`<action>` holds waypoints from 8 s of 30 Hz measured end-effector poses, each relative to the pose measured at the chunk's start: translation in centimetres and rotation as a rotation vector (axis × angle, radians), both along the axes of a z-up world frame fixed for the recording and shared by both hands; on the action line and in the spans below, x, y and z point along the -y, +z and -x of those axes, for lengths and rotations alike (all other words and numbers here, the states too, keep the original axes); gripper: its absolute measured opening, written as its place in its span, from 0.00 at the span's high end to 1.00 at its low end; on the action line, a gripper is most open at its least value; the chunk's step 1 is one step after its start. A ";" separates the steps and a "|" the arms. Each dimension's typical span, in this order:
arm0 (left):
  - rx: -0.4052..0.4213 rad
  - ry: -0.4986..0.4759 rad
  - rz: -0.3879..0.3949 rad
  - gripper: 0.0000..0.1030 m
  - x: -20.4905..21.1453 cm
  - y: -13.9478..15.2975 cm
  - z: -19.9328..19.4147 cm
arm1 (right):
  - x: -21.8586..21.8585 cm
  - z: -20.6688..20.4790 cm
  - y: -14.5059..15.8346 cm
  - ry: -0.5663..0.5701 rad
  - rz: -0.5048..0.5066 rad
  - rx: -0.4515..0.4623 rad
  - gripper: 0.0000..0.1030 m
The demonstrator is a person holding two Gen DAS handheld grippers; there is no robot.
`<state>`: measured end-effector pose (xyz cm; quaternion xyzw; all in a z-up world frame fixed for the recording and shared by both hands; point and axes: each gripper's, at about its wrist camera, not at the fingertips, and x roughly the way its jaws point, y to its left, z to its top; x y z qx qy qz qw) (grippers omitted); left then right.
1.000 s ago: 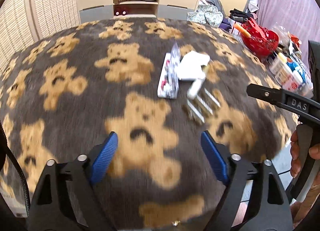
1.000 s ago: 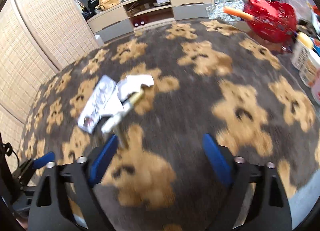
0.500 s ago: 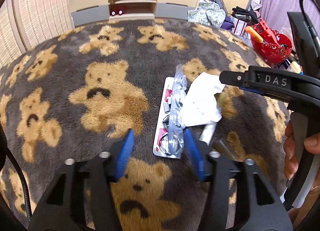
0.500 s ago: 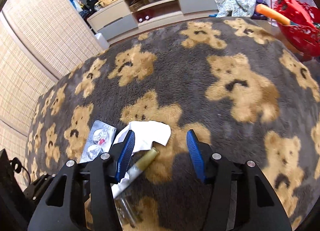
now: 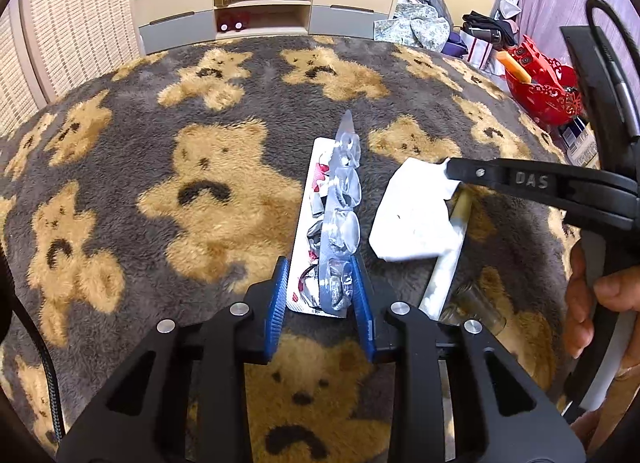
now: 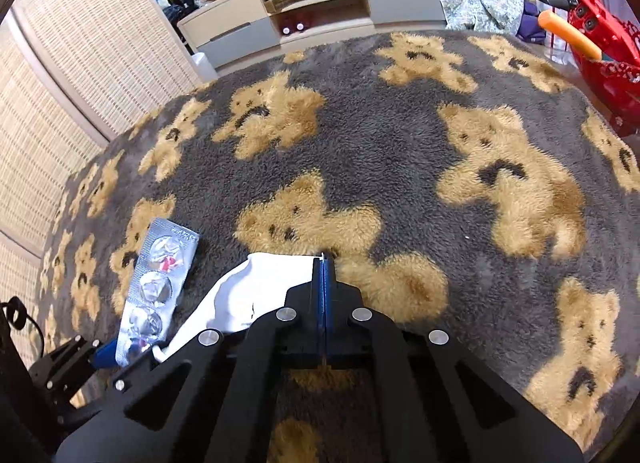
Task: Collect trash
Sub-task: 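Grasp pill blister pack with left tool while right tool grasps white paper, then carry blister pack and white paper down into the bin and open both tools, then lift both tools back over the table toward the metal cylinders, then grasp metal cylinders with left tool while right tool grasps white-gold marker, then lower cylinders and marker into the bin and open both tools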
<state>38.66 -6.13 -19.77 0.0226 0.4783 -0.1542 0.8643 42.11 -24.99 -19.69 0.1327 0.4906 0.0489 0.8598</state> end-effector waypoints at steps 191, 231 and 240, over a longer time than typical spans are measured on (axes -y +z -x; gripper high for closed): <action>-0.025 0.033 0.031 0.51 -4.0 0.1 14.1 | -3.2 15.7 -0.5 0.124 0.054 -0.060 0.86; -0.249 -0.033 0.086 0.51 -2.2 -11.8 28.3 | -4.9 31.6 -10.1 0.101 -0.075 -0.196 0.86; -0.254 -0.027 0.074 0.49 -2.3 -12.4 27.8 | -4.4 30.8 -10.2 0.063 -0.067 -0.202 0.83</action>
